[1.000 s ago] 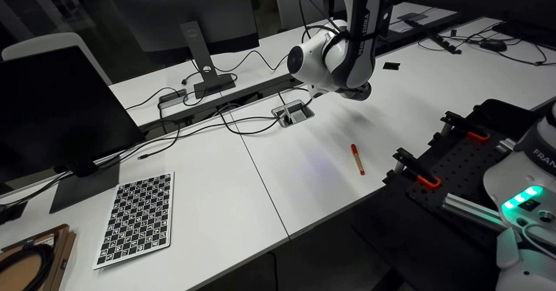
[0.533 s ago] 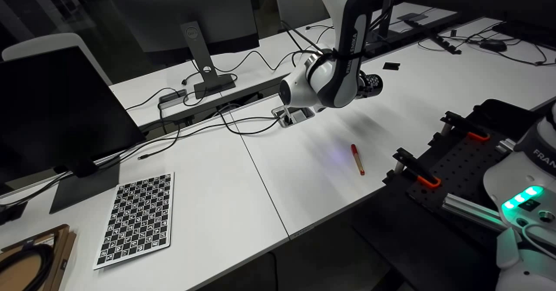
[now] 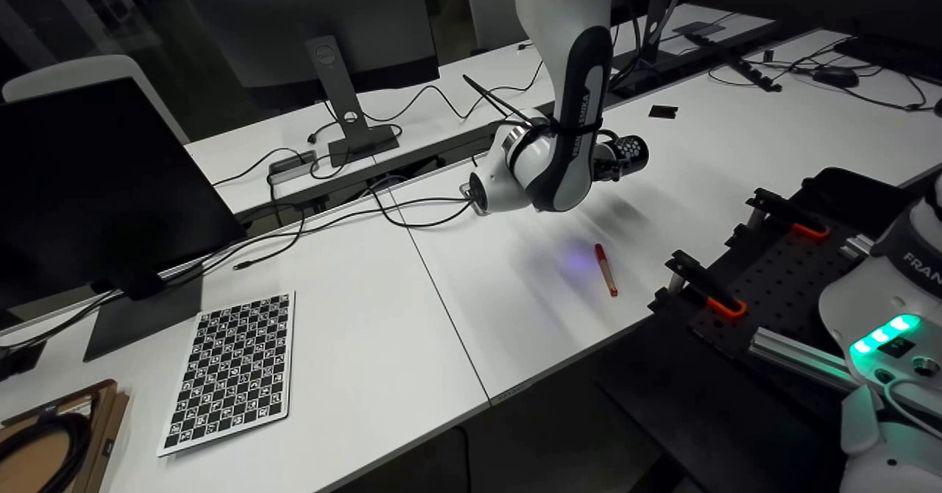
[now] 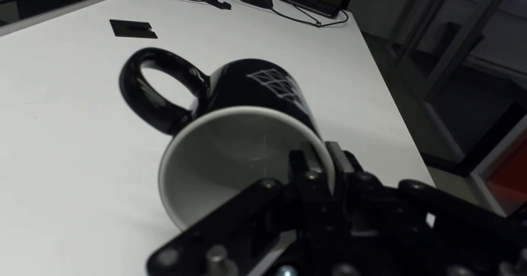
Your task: Make the cup lie down
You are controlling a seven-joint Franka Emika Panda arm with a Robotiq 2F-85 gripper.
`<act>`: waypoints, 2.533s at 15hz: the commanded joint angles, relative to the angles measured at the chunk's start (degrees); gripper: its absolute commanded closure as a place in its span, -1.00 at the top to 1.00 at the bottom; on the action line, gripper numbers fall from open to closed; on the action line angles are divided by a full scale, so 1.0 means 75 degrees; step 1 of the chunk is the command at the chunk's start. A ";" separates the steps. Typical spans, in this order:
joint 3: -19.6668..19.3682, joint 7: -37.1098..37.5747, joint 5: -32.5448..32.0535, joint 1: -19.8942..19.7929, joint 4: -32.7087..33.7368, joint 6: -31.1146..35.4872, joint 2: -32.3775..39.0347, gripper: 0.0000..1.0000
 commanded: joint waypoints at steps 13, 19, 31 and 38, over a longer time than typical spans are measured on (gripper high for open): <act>0.0408 -0.0326 0.0085 -0.0809 0.1475 -0.0309 0.1294 -0.96; 0.0468 -0.0645 0.0156 -0.0881 0.1745 -0.0272 0.1521 -0.96; 0.0437 -0.0979 0.0287 -0.0842 0.2232 -0.0387 0.1927 -0.96; 0.0447 -0.1184 0.0342 -0.0834 0.2402 -0.0526 0.2014 -0.96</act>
